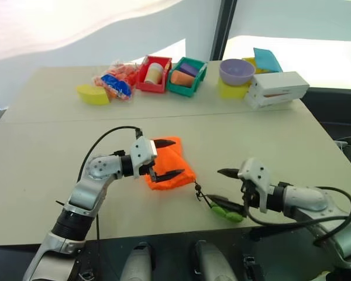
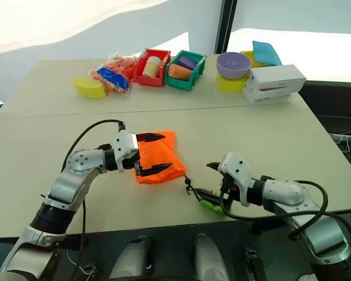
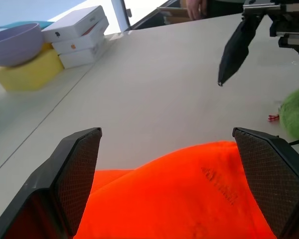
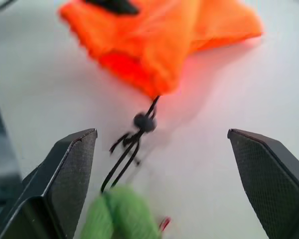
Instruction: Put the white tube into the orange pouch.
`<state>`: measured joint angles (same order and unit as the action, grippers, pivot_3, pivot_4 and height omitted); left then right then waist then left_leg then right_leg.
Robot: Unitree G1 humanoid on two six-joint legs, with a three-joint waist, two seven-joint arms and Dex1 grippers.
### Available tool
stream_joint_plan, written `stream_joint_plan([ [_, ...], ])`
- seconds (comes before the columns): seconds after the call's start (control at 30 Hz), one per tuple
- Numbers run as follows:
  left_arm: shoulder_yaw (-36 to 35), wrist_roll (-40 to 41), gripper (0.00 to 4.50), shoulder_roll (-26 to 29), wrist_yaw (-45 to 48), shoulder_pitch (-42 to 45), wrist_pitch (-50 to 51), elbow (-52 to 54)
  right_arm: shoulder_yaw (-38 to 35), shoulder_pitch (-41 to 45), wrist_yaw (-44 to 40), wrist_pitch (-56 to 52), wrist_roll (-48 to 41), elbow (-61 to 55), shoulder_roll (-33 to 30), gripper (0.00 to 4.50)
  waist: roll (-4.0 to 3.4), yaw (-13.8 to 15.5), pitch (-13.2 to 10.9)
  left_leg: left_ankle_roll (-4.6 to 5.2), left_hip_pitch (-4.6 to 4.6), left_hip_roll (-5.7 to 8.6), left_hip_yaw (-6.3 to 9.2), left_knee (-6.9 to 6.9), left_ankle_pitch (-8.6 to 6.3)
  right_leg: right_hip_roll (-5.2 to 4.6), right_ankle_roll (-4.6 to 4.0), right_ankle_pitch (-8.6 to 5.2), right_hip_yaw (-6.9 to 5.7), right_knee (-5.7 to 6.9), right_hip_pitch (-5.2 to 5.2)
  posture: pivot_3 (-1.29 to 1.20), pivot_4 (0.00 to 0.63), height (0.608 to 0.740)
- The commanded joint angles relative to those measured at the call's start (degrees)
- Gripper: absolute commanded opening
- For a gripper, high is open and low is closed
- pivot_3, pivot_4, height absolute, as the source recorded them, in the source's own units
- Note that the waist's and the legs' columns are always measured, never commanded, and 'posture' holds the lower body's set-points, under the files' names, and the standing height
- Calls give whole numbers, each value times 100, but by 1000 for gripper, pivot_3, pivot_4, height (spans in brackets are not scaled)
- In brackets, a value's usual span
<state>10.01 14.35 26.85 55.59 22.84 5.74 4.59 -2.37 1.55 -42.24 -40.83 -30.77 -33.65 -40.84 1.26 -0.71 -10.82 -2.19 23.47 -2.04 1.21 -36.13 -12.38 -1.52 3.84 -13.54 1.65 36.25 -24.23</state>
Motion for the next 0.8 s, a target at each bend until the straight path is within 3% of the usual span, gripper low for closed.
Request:
stream_joint_plan([
  [0.03, -115, 72, 4500, -3, -57, 21, -21, 163, 127, 129, 201, -401, -375, 156, 378, 4347, 0, -1, 0, 0, 0, 0, 0, 1, 0, 0, 0, 0, 0, 0, 0, 0, 150, 740],
  [0.37, -91, 86, 4500, -2, -80, -10, 0, 205, 274, 334, 525, -1114, -815, 617, 1035, 4347, -1, -1, 0, 0, 1, 0, 0, -1, 0, -1, -1, 1, 1, 1, 0, 0, 150, 740],
  [0.5, -87, 77, 4500, -12, -89, 17, -3, 189, 525, 335, 568, -1153, -650, 629, 1029, 2503, -1, -7, 0, 0, 0, 0, 0, 1, 0, 0, -1, 0, 0, 2, 0, 0, 150, 740],
  [0.63, -92, 79, 4500, -9, -88, 23, -7, 184, 558, 368, 608, -1085, -502, 543, 872, 249, -1, -4, 0, 1, 1, 0, 0, -1, 0, 0, -1, 0, 1, 2, 0, 0, 150, 740],
  [0.67, -90, 77, 4500, -8, -85, 23, -13, 179, 549, 374, 606, -1060, -477, 523, 837, 47, -1, -4, 0, 0, 1, 0, 0, -1, 0, 0, -1, 0, 1, 2, 0, 0, 150, 740],
  [0.8, -84, 71, 4500, -13, -84, 28, -25, 168, 620, 371, 569, -674, -19, 414, 500, 47, -1, -2, 0, 0, 1, 0, 0, -1, 0, -1, 0, 0, 0, 2, 0, 0, 150, 740],
])
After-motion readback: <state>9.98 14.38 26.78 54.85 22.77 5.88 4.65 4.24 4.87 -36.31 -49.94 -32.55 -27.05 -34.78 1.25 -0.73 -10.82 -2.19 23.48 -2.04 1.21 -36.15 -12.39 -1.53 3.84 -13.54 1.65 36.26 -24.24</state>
